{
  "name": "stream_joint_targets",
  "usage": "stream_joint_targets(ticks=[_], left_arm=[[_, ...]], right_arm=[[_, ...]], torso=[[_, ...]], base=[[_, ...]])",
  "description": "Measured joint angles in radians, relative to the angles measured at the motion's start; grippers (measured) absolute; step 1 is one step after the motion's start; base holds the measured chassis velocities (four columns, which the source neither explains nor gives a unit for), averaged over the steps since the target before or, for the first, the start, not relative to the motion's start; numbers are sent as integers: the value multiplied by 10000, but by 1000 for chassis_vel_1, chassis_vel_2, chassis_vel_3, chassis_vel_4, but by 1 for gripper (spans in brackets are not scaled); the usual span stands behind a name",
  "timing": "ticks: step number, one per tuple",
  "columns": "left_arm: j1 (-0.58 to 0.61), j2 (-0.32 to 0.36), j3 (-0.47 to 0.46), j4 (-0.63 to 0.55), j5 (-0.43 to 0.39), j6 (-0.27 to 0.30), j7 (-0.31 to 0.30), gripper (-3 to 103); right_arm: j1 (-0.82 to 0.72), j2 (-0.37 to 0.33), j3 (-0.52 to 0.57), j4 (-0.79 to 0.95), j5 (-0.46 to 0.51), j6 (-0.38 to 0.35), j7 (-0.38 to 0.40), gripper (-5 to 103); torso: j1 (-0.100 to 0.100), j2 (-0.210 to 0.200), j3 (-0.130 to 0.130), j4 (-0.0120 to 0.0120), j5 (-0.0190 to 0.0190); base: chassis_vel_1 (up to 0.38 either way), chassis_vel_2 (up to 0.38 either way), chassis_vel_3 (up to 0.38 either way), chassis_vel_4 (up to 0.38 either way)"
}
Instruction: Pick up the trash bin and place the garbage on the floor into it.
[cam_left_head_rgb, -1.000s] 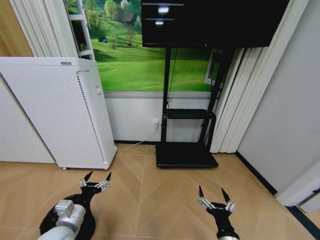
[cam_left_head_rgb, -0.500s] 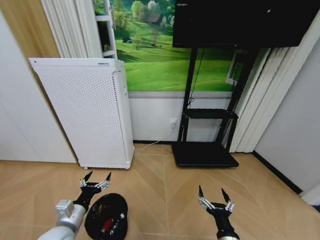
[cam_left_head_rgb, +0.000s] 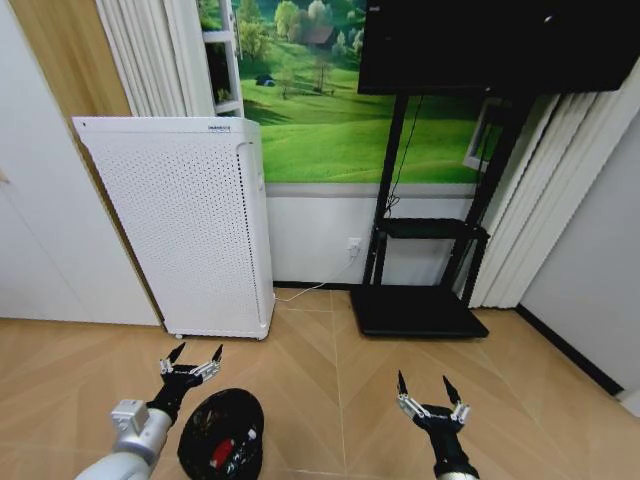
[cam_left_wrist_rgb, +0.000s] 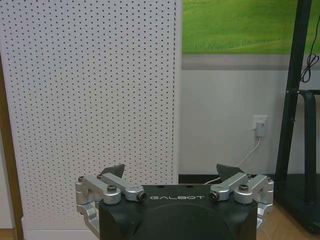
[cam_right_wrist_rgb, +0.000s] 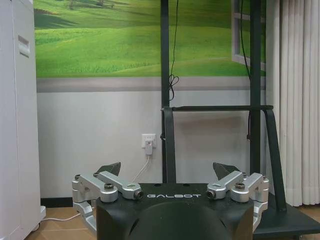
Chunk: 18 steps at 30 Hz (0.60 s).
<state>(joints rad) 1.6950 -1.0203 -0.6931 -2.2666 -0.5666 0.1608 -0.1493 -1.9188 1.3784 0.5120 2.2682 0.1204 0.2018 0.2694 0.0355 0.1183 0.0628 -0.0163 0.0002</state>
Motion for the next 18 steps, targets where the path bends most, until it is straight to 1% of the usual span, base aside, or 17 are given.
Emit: stream_joint_targets(ticks=[7, 15, 18], left_arm=[[0, 0, -1, 1, 0, 0, 0, 100], [0, 0, -3, 0, 0, 0, 3, 100], [0, 0, -2, 0, -1, 0, 5, 100]], right_arm=[[1, 1, -3, 0, 0, 0, 0, 100], [0, 2, -4, 0, 0, 0, 0, 100], [0, 1, -4, 0, 0, 1, 0, 100]], torso=[[-1, 0, -1, 0, -4], [0, 0, 0, 0, -1], [0, 0, 0, 0, 0]], base=[[0, 0, 0, 0], [-102, -75, 89, 92], [-40, -69, 24, 33]])
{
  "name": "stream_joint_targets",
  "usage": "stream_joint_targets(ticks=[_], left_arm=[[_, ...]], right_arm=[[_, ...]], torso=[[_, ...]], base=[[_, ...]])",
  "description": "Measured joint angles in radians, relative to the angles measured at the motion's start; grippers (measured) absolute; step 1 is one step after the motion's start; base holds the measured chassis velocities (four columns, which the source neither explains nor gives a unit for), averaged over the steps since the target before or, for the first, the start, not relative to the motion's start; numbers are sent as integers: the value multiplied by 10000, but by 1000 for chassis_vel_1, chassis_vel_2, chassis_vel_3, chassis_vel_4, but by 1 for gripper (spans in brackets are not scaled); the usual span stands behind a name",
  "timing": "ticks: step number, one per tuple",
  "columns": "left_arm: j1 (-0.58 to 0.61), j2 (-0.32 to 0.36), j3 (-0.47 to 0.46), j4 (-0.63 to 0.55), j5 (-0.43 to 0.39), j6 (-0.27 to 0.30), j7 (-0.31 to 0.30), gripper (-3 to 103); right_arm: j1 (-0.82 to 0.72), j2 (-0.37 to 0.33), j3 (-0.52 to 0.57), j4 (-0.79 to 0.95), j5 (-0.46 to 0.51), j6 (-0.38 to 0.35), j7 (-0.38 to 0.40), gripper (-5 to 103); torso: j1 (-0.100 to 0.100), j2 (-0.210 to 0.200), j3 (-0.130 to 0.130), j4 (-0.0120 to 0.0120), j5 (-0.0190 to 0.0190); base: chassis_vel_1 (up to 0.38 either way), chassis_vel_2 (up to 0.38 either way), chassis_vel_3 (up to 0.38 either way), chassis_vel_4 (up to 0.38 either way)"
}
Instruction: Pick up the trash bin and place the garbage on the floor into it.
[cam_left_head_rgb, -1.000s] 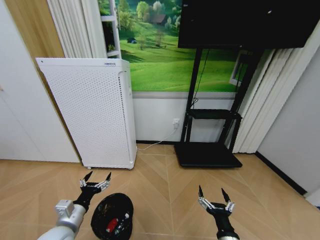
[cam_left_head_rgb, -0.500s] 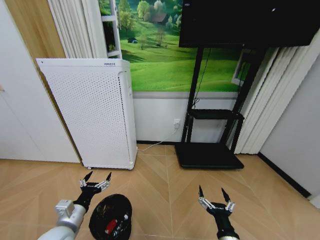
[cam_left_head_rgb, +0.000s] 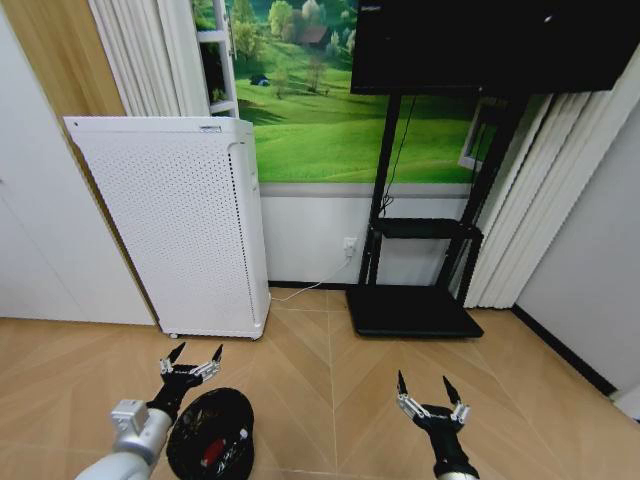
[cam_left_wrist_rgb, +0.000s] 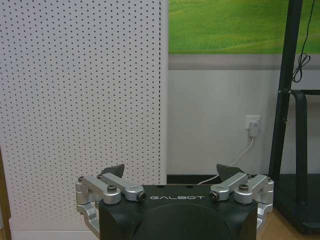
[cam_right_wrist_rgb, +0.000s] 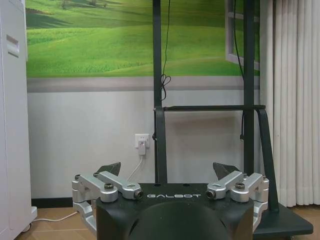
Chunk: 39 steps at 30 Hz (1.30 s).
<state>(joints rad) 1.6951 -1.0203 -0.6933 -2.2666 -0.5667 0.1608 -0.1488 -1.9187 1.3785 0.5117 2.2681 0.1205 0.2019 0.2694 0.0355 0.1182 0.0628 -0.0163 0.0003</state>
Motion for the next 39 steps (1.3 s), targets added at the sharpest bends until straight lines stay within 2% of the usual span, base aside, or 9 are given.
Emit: stream_joint_targets(ticks=[39], left_arm=[[0, 0, -2, 0, 0, 0, -4, 100]], right_arm=[[0, 1, -2, 0, 0, 0, 0, 100]], torso=[[0, 0, 0, -1, -3]], base=[[-1, -2, 0, 0]])
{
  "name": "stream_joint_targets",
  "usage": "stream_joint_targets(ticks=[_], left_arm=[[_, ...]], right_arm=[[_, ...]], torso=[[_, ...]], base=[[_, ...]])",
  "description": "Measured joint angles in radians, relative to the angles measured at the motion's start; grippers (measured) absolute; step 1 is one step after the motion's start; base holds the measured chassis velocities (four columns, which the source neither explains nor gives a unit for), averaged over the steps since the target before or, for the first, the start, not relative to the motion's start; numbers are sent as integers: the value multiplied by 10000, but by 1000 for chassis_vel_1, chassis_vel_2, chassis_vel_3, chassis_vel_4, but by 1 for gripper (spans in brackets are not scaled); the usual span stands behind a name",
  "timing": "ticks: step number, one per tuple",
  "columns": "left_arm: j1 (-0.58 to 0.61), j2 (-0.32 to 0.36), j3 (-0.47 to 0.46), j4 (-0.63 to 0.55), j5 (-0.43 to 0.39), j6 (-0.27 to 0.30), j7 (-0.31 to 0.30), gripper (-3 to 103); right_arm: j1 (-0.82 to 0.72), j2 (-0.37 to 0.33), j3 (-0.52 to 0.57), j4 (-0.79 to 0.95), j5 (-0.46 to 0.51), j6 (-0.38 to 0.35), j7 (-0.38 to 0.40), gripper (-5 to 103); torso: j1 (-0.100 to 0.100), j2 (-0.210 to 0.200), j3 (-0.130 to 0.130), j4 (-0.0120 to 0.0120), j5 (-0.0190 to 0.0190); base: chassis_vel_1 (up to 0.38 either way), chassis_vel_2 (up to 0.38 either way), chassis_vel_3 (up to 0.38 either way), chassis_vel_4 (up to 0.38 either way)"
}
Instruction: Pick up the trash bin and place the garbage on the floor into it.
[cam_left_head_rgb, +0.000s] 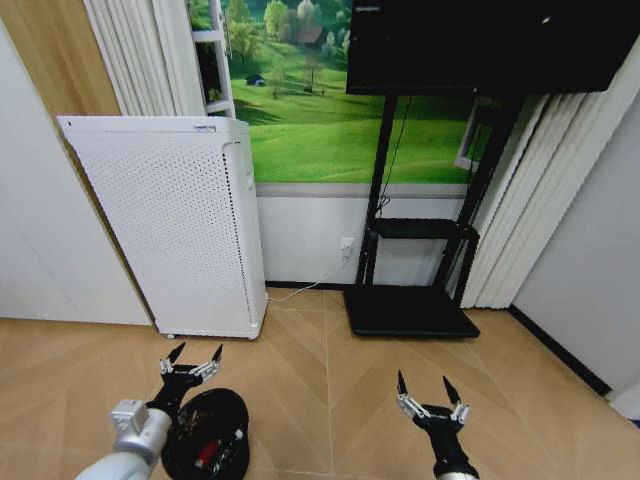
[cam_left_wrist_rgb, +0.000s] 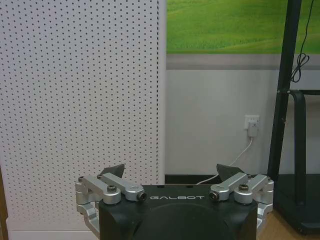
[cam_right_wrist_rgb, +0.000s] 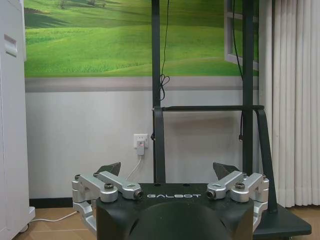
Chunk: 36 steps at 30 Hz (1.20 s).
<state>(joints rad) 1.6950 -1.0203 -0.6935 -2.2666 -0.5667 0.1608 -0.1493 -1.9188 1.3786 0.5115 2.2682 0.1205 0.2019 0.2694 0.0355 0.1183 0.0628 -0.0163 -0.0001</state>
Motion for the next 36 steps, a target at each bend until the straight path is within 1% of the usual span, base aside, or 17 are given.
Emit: stream_joint_targets(ticks=[14, 18, 20, 23, 25, 26, 29, 30, 35, 36], left_arm=[[0, 0, 1, -1, 0, 0, -1, 100], [0, 0, 1, 0, 0, 0, -1, 100], [0, 0, 1, 0, 0, 0, -1, 100], [0, 0, 1, 0, 0, 0, -1, 100], [0, 1, 1, 0, 0, 0, -1, 100], [0, 1, 1, 0, 0, 0, -1, 100], [0, 0, 1, 0, 0, 0, -1, 100], [0, 0, 1, 0, 0, 0, -1, 100], [0, 0, 1, 0, 0, 0, 0, 100], [0, 0, 1, 0, 0, 0, 0, 100]], right_arm=[[0, -1, 3, 0, 0, 0, 0, 100], [0, 0, 1, 0, 0, 0, 0, 100], [0, 0, 0, 0, 0, 0, 0, 100], [0, 0, 0, 0, 0, 0, 0, 100], [1, 0, 0, 0, 0, 0, 0, 100], [1, 0, 0, 0, 0, 0, 0, 100], [0, -1, 0, 0, 0, 0, 0, 100], [0, -1, 0, 0, 0, 0, 0, 100], [0, 0, 0, 0, 0, 0, 0, 100], [0, 0, 0, 0, 0, 0, 0, 100]], torso=[[0, 0, 0, 0, 4], [7, 30, 18, -1, -1], [22, 131, 108, 0, -1], [31, 196, 162, -1, -1], [60, 327, 267, -1, 0], [60, 327, 267, -1, 0], [91, 506, 413, 0, 0], [91, 506, 413, 0, 0], [145, 763, 616, -1, 1], [145, 763, 616, -1, 1]], base=[[-45, -50, 41, 51], [0, 0, 0, 0], [0, 0, 0, 0], [0, 0, 0, 0], [0, 0, 0, 0], [0, 0, 0, 0], [0, 0, 0, 0], [0, 0, 0, 0], [0, 0, 0, 0], [0, 0, 0, 0]])
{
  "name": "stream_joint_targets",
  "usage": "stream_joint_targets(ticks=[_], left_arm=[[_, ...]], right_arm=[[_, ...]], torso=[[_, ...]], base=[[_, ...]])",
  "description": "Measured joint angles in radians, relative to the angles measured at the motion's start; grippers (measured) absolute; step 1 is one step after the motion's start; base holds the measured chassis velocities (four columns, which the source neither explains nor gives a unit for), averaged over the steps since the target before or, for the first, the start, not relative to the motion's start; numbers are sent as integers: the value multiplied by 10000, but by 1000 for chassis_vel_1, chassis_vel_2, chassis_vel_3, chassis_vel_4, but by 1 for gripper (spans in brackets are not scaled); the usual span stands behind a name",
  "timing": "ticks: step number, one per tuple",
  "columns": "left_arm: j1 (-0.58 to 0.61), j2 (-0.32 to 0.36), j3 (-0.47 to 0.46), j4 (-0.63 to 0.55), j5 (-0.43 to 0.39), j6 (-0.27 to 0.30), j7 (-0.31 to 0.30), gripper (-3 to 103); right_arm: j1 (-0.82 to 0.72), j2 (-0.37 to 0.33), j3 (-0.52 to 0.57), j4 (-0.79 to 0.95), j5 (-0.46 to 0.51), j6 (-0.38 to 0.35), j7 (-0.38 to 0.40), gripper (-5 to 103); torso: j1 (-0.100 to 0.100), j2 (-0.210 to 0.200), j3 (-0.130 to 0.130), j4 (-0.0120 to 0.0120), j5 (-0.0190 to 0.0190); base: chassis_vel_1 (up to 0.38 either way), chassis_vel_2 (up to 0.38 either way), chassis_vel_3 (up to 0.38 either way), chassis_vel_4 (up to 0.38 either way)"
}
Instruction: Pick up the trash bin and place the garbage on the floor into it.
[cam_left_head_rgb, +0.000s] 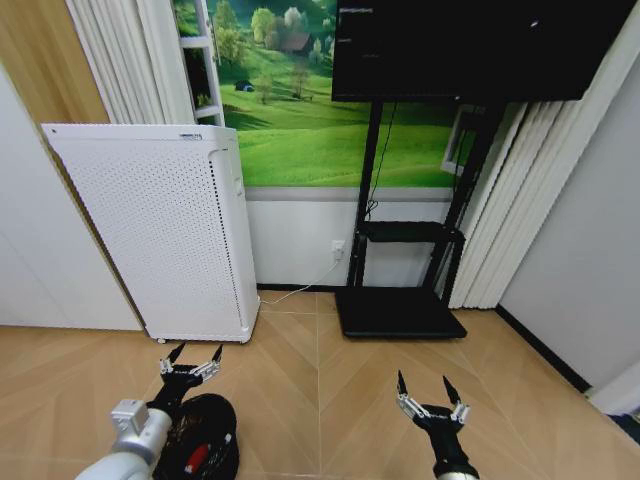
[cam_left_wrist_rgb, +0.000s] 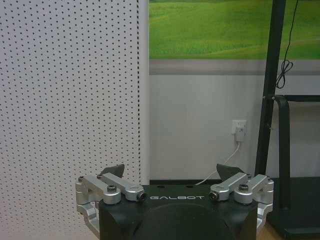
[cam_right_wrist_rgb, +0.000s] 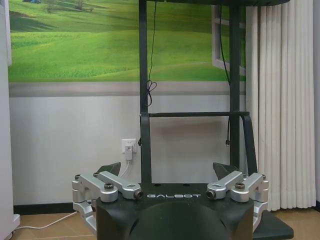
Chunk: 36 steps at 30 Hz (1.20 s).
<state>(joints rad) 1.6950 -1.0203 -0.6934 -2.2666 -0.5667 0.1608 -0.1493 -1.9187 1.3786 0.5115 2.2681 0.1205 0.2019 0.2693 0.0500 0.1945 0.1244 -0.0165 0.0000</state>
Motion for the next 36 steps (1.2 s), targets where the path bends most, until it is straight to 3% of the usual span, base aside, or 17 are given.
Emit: stream_joint_targets(ticks=[23, 26, 36], left_arm=[[0, 0, 0, 0, 1, 0, 0, 100], [0, 0, 0, 0, 1, 0, 0, 100], [0, 0, 0, 0, 0, 0, 0, 100]], right_arm=[[-1, 0, 0, 0, 0, 0, 0, 100], [-1, 0, 0, 0, 0, 0, 0, 100], [0, 0, 0, 0, 0, 0, 0, 100]], torso=[[262, 962, 700, 1, 0], [341, 1256, 916, 4, 0], [418, 1516, 1097, 2, 0]], base=[[0, 0, 0, 0], [0, 0, 0, 0], [0, 0, 0, 0]])
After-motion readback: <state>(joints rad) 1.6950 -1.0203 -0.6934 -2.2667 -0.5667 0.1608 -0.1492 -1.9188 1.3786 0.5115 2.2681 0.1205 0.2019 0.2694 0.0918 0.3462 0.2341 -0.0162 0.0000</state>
